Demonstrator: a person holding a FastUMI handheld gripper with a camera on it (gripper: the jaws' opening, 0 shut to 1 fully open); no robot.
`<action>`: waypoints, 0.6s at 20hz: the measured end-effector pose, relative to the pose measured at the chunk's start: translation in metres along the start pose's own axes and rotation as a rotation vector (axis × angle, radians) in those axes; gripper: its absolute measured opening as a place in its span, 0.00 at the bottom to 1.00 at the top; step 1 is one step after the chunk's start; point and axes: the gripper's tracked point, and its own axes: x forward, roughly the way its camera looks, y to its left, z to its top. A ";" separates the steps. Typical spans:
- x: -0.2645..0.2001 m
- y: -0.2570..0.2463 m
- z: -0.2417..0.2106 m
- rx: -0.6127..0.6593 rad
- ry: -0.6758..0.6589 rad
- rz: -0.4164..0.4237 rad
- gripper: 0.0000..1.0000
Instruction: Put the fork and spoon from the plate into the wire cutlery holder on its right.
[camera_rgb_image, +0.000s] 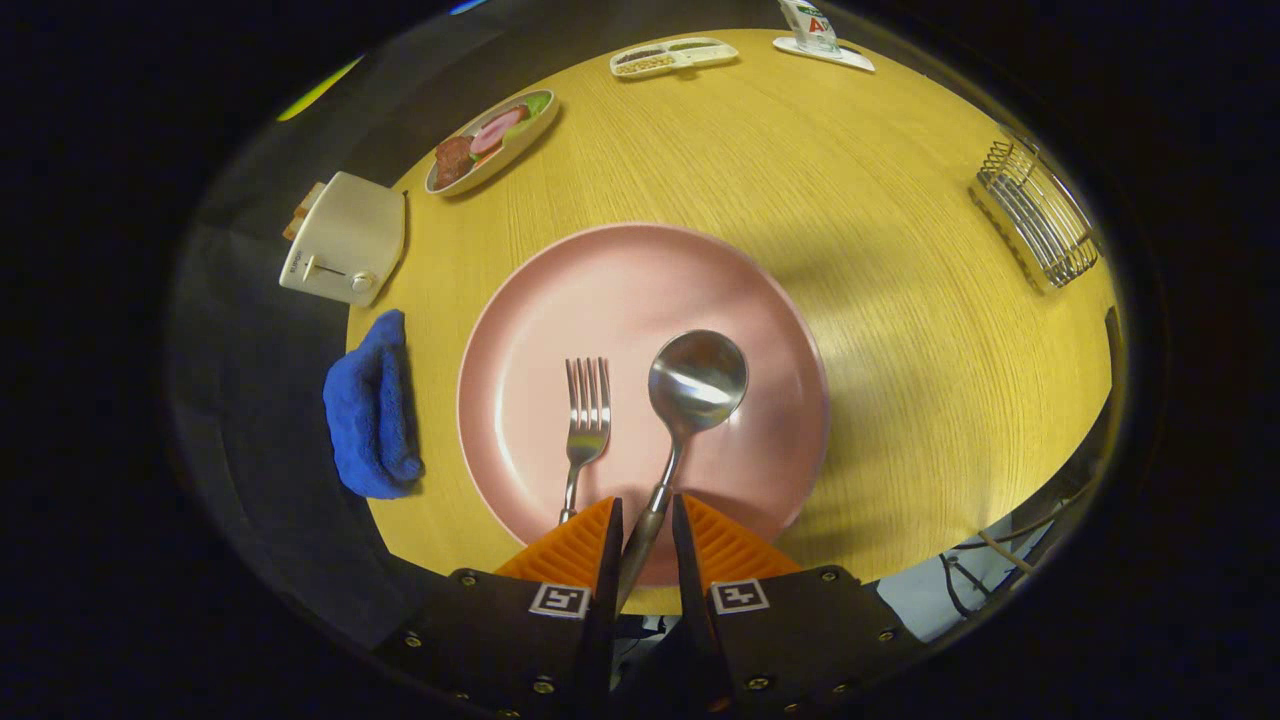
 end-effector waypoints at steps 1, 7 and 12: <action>0.002 0.001 -0.001 0.002 0.009 0.004 0.30; 0.002 0.005 -0.003 0.028 0.033 0.031 0.06; -0.013 0.011 0.008 0.030 -0.003 0.082 0.06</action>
